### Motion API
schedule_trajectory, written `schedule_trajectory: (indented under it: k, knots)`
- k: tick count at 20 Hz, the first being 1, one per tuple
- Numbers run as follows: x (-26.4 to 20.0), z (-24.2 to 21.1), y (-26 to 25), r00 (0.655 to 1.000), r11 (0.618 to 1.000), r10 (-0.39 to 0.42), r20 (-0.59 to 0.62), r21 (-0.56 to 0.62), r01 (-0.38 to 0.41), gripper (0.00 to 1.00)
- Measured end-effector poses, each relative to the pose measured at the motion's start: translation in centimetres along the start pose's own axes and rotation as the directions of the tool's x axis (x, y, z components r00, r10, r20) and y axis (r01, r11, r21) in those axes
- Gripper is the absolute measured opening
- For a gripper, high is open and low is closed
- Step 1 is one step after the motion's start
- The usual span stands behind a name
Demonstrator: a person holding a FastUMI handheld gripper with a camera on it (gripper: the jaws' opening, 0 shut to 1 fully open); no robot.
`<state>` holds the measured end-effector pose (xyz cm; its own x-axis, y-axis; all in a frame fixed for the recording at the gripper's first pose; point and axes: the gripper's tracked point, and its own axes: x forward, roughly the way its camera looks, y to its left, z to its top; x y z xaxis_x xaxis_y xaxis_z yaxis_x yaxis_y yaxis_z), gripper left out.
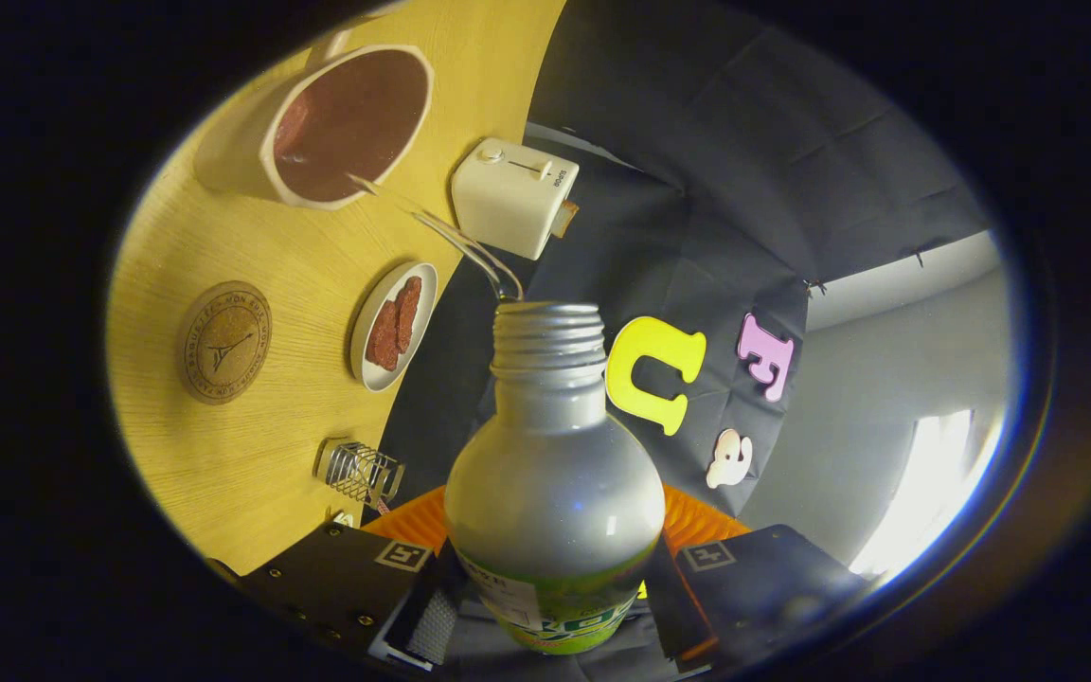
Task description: Take the bottle from table, then pour the juice into the cup, finally place the bottle on the coaster
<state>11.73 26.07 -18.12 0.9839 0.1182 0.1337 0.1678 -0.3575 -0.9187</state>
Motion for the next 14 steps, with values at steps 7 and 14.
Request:
schedule_trajectory:
  k: [7, 14]
  knots:
    - [0.0, 0.6, -0.6, 1.0, 0.999, -0.018, 0.024, -0.037, 0.019, 0.8]
    - [-0.1, 1.4, -0.7, 0.999, 0.998, -0.015, 0.046, -0.064, 0.018, 0.8]
